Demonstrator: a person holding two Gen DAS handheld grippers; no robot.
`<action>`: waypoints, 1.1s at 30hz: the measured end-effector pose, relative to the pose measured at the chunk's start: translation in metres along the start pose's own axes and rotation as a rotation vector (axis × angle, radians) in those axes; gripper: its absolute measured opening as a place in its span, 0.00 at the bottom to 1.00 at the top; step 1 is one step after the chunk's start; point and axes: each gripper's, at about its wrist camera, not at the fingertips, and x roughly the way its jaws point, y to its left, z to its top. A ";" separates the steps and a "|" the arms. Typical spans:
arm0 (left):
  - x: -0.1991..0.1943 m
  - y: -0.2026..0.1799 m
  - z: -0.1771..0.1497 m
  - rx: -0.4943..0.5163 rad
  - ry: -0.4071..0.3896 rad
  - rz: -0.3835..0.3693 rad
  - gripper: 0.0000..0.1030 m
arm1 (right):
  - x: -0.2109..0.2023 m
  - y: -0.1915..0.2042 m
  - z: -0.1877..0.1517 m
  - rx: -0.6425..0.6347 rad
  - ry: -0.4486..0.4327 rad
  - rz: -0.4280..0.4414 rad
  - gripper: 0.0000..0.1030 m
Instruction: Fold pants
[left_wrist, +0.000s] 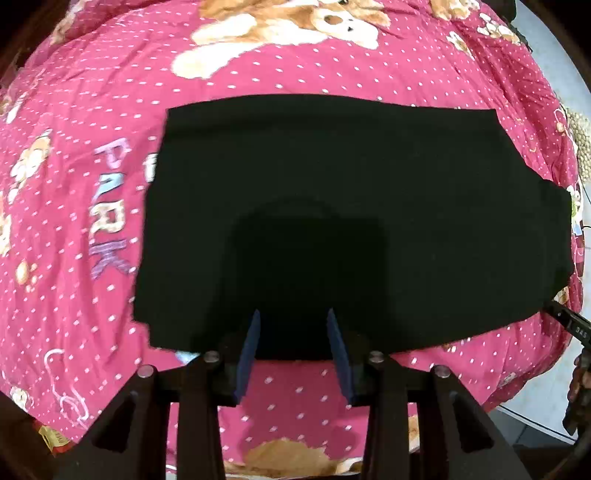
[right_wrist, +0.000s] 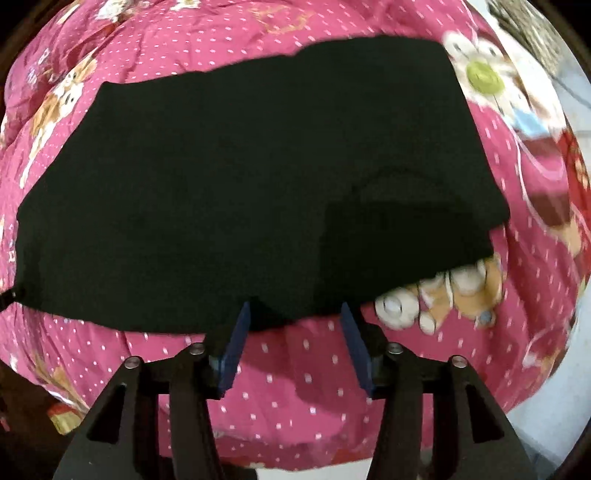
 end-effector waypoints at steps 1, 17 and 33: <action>-0.005 0.002 -0.003 -0.005 -0.011 -0.004 0.39 | -0.002 -0.002 -0.004 0.006 -0.002 -0.003 0.51; -0.096 -0.009 -0.032 0.018 -0.229 -0.035 0.39 | -0.068 0.051 -0.035 -0.121 -0.175 0.149 0.51; -0.131 -0.013 -0.031 0.058 -0.315 -0.035 0.39 | -0.092 0.133 -0.029 -0.275 -0.196 0.192 0.51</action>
